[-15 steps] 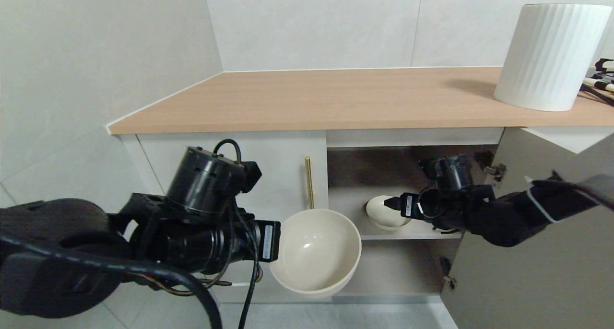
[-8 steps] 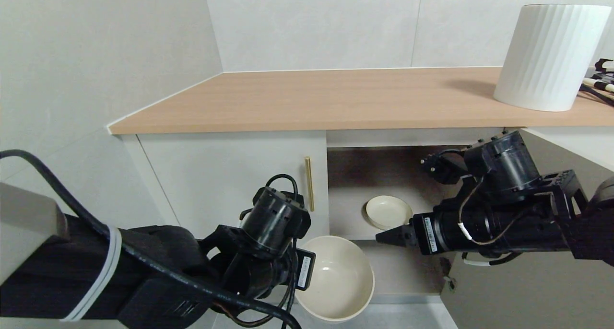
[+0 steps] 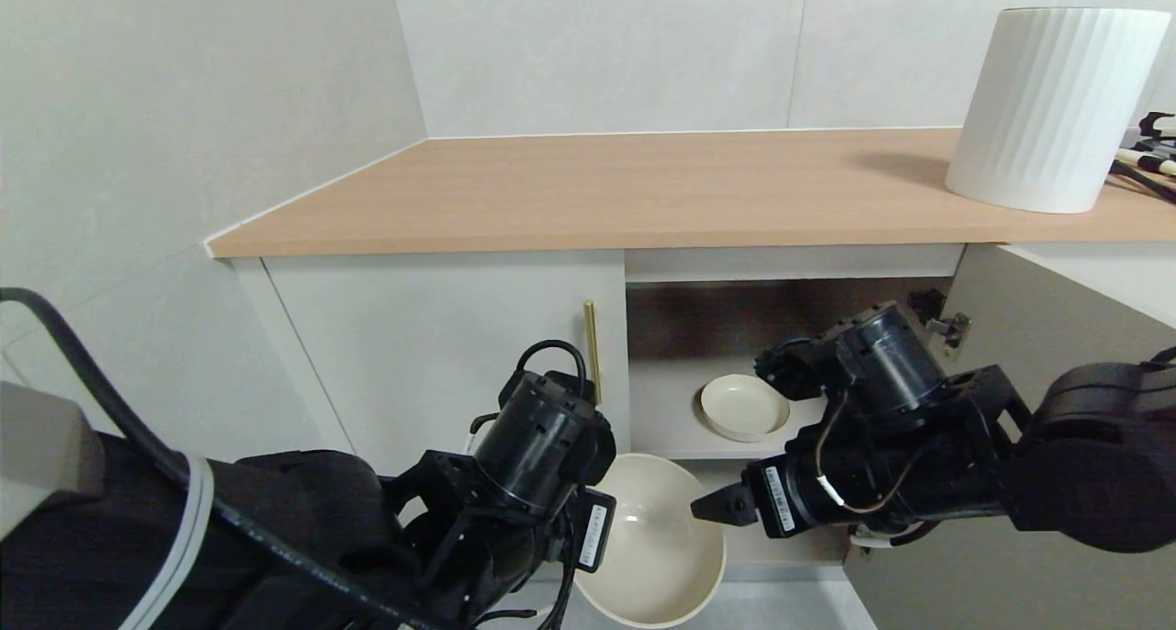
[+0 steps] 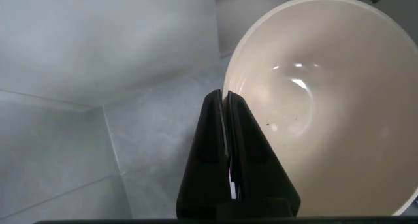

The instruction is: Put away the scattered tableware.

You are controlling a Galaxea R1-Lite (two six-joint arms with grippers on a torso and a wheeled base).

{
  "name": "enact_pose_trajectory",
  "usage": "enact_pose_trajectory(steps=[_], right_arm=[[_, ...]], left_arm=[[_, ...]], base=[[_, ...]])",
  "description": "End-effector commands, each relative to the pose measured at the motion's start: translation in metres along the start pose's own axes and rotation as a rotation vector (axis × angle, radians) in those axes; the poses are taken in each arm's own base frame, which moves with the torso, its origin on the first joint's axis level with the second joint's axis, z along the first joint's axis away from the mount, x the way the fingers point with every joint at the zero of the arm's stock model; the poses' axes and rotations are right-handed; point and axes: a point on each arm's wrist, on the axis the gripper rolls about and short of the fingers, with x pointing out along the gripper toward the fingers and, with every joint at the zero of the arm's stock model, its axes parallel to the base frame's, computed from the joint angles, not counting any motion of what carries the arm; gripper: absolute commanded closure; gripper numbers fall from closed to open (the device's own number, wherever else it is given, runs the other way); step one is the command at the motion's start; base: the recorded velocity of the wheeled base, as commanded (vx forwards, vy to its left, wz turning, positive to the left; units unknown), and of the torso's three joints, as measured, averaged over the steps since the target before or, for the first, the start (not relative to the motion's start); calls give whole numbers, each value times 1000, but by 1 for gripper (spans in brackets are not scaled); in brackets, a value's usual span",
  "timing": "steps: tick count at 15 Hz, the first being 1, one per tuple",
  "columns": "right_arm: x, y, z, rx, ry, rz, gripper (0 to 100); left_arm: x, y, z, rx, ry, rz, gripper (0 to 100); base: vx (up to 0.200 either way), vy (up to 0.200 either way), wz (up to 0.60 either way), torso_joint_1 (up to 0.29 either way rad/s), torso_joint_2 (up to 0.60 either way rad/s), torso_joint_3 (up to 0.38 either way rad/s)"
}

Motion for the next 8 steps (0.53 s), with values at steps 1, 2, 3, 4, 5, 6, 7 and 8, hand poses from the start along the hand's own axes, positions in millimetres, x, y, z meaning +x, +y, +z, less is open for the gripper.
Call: enact_pose_trajectory(steps=[1,2,3,4,5,6,7,8], right_arm=[[20,-3,-6,5,55,-19,0],[24,-3,-5,8,59,-24,0],[26,-3,-5,10,62,-25,0],[27,-3,-5,11,59,-24,0],[28,-3,-5,11,55,-23,0],[29,-4,-5,11,58,-24,0],[30,-4,-6,11,61,-25,100],[32,-4,-7,12,67,-26,100]], left_arm=[[-6,0,2,-3,-18,-10,100],[-8,0,1,-1,-20,-5,100],[-10,-1,2,-1,-25,-5,100],[-10,-2,1,3,-24,-10,100],[-11,-2,0,5,-23,-10,100],[-10,-2,0,6,-20,-9,100],[-10,-2,0,6,-20,-9,100],[-10,-2,0,6,-20,-9,100]], base=[[0,0,0,0,0,0],[0,0,0,0,0,0],[0,0,0,0,0,0],[0,0,0,0,0,0],[0,0,0,0,0,0],[0,0,0,0,0,0],[0,0,0,0,0,0],[0,0,0,0,0,0]])
